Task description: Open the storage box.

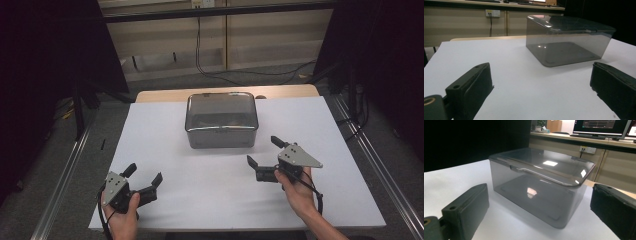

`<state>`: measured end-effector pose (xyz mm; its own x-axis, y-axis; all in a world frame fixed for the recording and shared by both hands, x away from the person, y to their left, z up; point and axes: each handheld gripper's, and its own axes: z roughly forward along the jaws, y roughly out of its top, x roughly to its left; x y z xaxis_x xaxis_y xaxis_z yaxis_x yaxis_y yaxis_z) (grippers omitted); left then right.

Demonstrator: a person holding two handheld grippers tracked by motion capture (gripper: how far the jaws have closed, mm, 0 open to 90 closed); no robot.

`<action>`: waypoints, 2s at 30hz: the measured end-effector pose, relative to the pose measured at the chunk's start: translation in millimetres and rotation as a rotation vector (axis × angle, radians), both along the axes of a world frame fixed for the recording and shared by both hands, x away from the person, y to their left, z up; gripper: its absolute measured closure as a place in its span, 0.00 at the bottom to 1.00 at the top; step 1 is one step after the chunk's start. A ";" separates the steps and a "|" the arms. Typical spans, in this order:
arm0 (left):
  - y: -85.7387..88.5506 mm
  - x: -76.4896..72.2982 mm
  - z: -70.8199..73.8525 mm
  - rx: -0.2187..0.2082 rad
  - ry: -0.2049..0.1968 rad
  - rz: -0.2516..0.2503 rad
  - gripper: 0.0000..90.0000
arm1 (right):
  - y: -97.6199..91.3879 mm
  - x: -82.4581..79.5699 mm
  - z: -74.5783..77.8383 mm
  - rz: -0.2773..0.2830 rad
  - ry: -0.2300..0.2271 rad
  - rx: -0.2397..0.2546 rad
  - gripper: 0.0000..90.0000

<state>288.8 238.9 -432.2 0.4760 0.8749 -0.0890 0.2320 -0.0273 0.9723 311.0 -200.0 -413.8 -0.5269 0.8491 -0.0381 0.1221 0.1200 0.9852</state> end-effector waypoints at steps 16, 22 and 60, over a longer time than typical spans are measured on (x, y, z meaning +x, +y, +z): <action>-1.1 2.3 -1.6 0.008 0.010 -0.012 0.04 | 25.7 18.9 11.2 0.015 -0.046 -0.069 0.04; -0.6 1.2 -0.7 0.012 -0.007 -0.032 0.04 | 33.9 25.5 16.0 0.045 -0.029 -0.085 0.03; 3.6 5.1 -2.8 0.009 0.018 -0.021 0.04 | 91.4 36.7 16.1 0.032 -0.486 -0.874 0.17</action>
